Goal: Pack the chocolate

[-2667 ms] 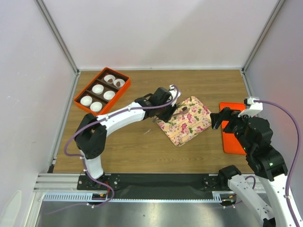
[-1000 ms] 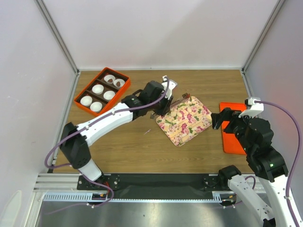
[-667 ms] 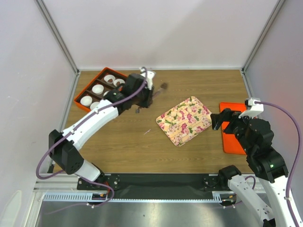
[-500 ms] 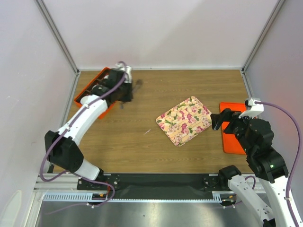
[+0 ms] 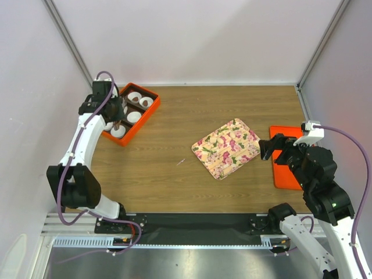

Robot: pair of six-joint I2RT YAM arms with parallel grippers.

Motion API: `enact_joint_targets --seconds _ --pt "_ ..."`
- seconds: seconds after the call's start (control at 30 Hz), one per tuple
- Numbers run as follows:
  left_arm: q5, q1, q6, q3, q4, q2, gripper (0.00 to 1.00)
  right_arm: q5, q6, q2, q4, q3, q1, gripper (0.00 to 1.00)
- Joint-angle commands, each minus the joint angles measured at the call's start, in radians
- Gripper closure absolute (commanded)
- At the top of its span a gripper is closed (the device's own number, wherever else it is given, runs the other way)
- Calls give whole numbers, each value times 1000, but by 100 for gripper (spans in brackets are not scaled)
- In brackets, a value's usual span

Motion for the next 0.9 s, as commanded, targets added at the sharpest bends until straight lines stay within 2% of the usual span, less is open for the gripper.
enact_joint_targets --seconds 0.0,0.27,0.53,0.87 --pt "-3 43 17 41 15 7 68 -6 -20 3 19 19 1 0" --pt "-55 56 18 52 51 70 66 -7 -15 2 21 16 1 0" --pt "-121 56 43 141 50 171 63 6 -18 -3 11 24 1 0" --pt "-115 56 50 170 50 229 61 16 -20 -7 5 25 1 0"
